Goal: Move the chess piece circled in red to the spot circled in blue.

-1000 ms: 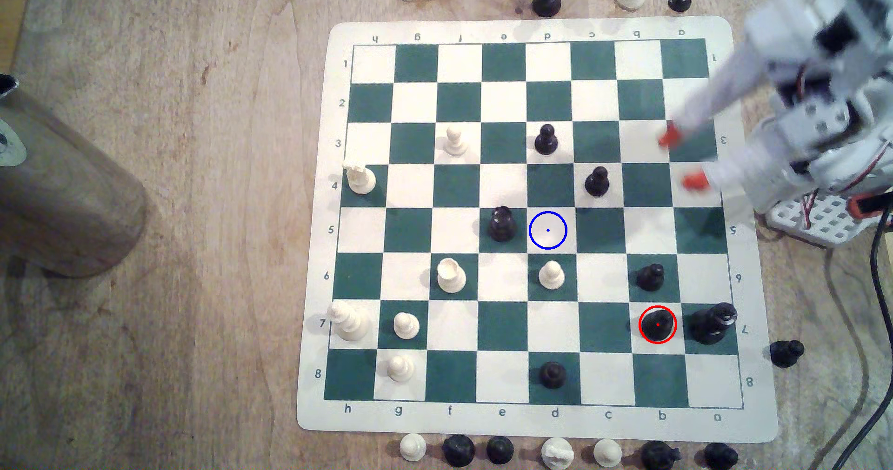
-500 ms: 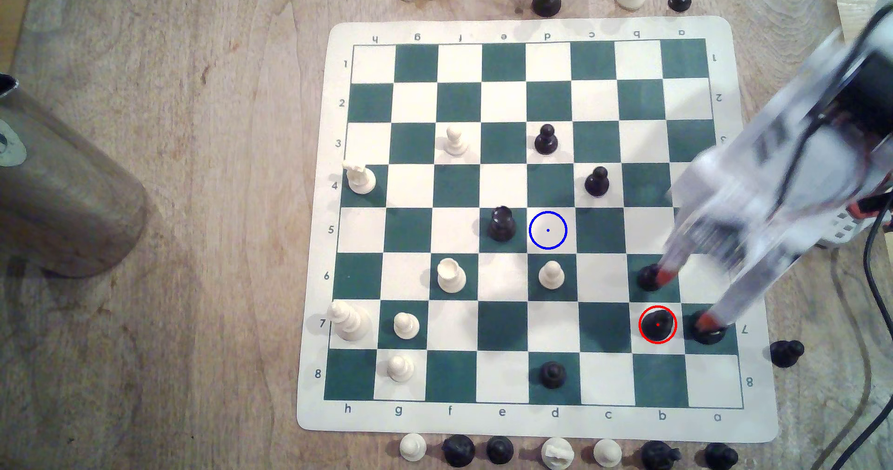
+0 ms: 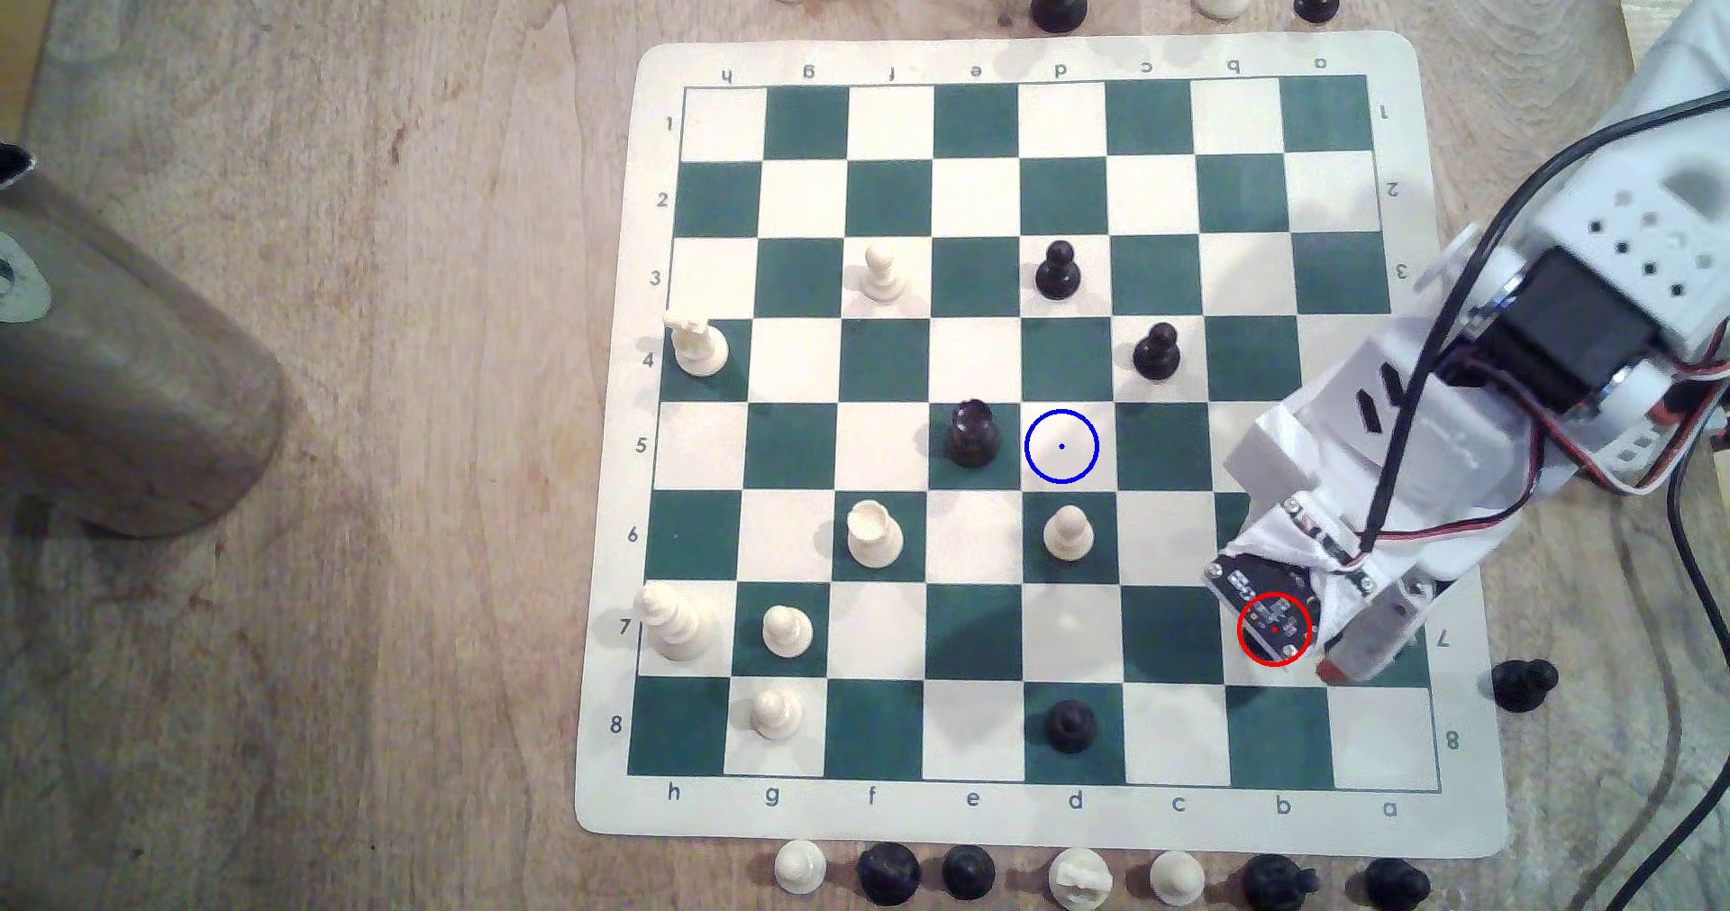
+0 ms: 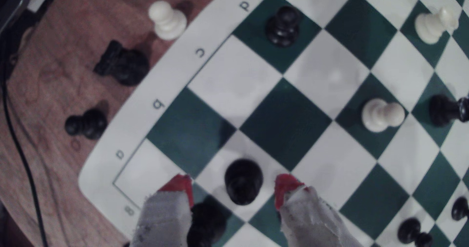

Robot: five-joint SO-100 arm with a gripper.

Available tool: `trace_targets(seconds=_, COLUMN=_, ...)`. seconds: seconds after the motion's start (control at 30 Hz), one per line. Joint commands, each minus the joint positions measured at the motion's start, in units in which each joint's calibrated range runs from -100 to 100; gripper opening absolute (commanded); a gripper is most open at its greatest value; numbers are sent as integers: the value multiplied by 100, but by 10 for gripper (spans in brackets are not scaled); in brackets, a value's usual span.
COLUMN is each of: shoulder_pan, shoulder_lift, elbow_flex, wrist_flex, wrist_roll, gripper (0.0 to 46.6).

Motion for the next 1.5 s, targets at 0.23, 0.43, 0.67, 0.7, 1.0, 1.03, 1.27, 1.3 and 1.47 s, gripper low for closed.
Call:
trace_targets(seconds=0.23, shoulder_pan=-146, shoulder_lift=460, elbow_flex=51, wrist_flex=-269, wrist_roll=-34, gripper=141)
trace_targets(seconds=0.43, shoulder_pan=-146, shoulder_lift=706, elbow_flex=96, wrist_flex=-449, wrist_roll=-39, gripper=141)
trace_targets(seconds=0.67, shoulder_pan=-169, shoulder_lift=995, elbow_flex=87, wrist_flex=-531, wrist_roll=-39, gripper=139)
trace_targets(seconds=0.7, shoulder_pan=-169, shoulder_lift=1012, elbow_flex=87, wrist_flex=-531, wrist_roll=-39, gripper=137)
trace_targets(seconds=1.0, shoulder_pan=-255, shoulder_lift=1122, elbow_flex=24, wrist_flex=-507, wrist_roll=-39, gripper=55)
trace_targets(seconds=1.03, shoulder_pan=-263, shoulder_lift=1122, elbow_flex=24, wrist_flex=-507, wrist_roll=-39, gripper=46)
trace_targets(seconds=1.27, shoulder_pan=-302, shoulder_lift=1045, elbow_flex=-40, wrist_flex=-515, wrist_roll=-68, gripper=3)
trace_targets(seconds=1.3, shoulder_pan=-302, shoulder_lift=1020, elbow_flex=-58, wrist_flex=-515, wrist_roll=-83, gripper=3)
trace_targets(seconds=1.47, shoulder_pan=112, shoulder_lift=697, elbow_flex=-1119, wrist_flex=296, wrist_roll=-215, gripper=3)
